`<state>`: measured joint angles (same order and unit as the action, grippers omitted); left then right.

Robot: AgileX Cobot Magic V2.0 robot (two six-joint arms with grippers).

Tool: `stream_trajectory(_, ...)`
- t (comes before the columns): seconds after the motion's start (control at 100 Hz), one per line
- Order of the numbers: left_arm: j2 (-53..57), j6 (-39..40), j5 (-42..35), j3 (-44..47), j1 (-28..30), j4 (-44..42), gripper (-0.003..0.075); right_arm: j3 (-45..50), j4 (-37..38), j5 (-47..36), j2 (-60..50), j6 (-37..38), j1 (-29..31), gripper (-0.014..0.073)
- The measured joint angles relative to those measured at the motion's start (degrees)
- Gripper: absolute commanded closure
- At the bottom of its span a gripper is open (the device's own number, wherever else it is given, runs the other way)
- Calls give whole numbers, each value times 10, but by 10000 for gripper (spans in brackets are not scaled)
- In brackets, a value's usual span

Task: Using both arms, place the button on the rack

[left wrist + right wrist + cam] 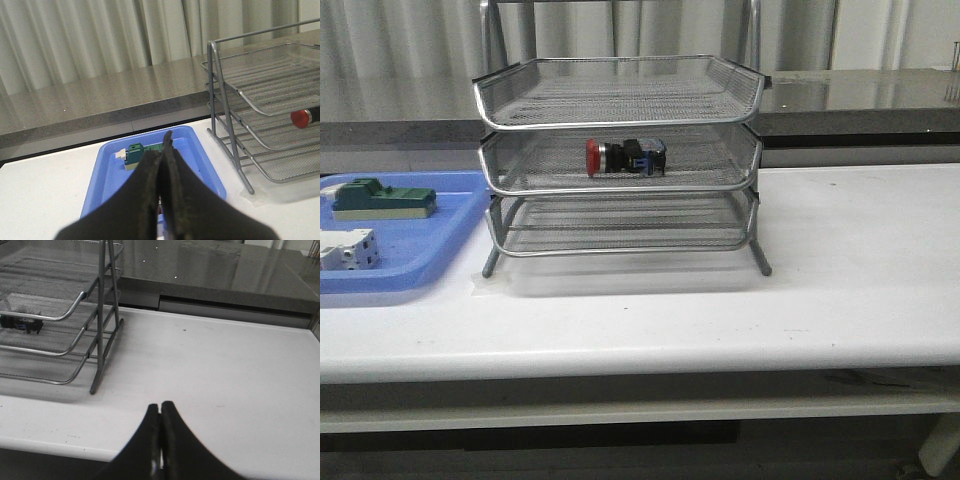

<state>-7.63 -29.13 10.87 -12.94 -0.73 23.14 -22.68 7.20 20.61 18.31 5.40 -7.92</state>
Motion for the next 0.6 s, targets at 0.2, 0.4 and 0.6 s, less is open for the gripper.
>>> stream_trajectory(0.2, 0, 0, 0, 0, 0, 0, 741, 78, -27, -57, -59, -28, 30, 659)
stream_trajectory(0.4, 0, 0, 0, 0, 0, 0, 741, 146, -43, -89, -131, -59, 32, 659)
stream_trajectory(0.6, 0, 0, 0, 0, 0, 0, 741, 214, -43, -128, -184, -64, 32, 659)
